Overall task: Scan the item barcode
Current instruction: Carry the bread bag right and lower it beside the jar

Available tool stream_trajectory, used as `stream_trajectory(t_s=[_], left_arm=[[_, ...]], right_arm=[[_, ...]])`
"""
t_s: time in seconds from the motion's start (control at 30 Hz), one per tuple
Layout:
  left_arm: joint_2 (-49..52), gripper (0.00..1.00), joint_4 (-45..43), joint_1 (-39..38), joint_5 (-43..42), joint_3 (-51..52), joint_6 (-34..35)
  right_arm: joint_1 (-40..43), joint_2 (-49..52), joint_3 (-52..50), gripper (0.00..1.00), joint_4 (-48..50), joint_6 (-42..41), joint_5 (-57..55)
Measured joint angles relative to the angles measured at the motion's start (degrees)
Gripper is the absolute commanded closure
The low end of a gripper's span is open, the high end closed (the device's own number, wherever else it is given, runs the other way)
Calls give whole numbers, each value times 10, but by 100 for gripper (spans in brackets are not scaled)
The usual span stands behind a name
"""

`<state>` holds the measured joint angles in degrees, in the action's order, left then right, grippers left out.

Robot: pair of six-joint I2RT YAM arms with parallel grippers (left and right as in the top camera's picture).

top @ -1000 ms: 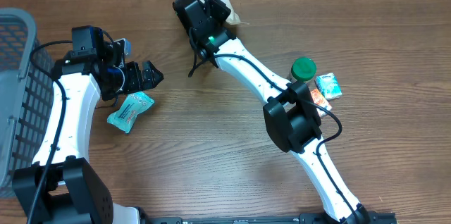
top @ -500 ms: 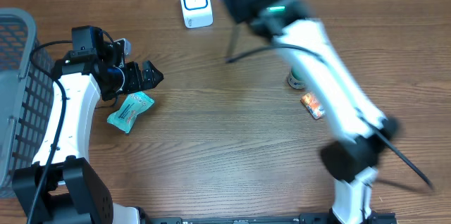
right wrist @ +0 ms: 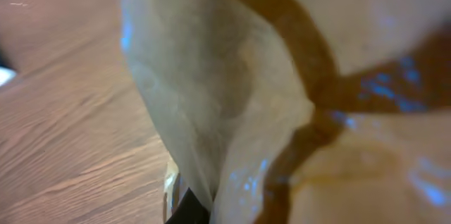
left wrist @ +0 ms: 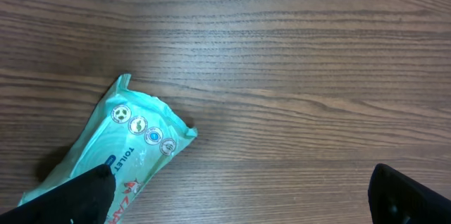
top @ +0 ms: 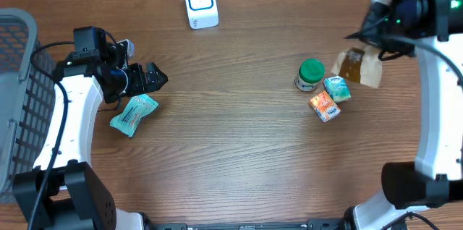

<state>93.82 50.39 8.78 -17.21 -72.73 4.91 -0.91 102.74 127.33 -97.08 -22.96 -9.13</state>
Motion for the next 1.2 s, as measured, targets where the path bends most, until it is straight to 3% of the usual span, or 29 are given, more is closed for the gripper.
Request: stream_trajectory(t_s=[0.17, 0.47, 0.77, 1.2], left_arm=[[0, 0, 0, 0, 1, 0, 0], [0, 0, 0, 0, 1, 0, 0], [0, 0, 0, 0, 1, 0, 0], [0, 0, 0, 0, 1, 0, 0]], right_arm=[[47, 3, -115, 96, 11, -23, 13], [54, 6, -258, 96, 89, -34, 10], [54, 6, -331, 96, 116, -47, -19], [54, 15, -355, 96, 94, -53, -33]])
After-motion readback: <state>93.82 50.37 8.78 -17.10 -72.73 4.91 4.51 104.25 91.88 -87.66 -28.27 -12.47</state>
